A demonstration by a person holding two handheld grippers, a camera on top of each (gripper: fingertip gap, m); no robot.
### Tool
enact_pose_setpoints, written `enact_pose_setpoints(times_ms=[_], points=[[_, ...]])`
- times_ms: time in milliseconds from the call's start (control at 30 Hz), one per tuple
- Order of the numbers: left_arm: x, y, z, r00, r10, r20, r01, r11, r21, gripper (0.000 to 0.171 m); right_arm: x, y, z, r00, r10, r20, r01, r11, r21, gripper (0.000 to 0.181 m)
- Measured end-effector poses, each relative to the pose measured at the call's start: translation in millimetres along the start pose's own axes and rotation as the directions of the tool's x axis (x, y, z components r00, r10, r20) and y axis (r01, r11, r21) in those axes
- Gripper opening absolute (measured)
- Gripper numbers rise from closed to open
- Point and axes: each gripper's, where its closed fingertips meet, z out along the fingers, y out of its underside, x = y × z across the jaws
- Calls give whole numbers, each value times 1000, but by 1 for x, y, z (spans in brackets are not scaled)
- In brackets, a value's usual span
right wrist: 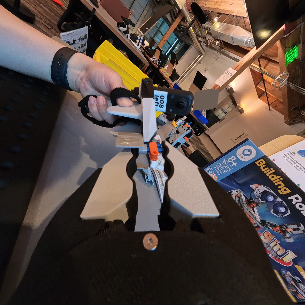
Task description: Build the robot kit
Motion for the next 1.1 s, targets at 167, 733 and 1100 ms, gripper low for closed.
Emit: enact_pose_setpoints(times_ms=[167, 733, 1100], points=[[0, -2, -1, 1000, 0, -2, 0, 1000, 13, 5, 3, 0, 0, 999, -21, -30, 21, 1000, -5, 28], [-4, -3, -1, 1000, -25, -14, 25, 999, 35, 5, 5, 8, -1, 993, -105, -45, 99, 988, -117, 26], [-8, -7, -3, 997, -64, -29, 66, 995, 69, 4, 7, 14, 1, 985, -160, -72, 143, 970, -194, 24]])
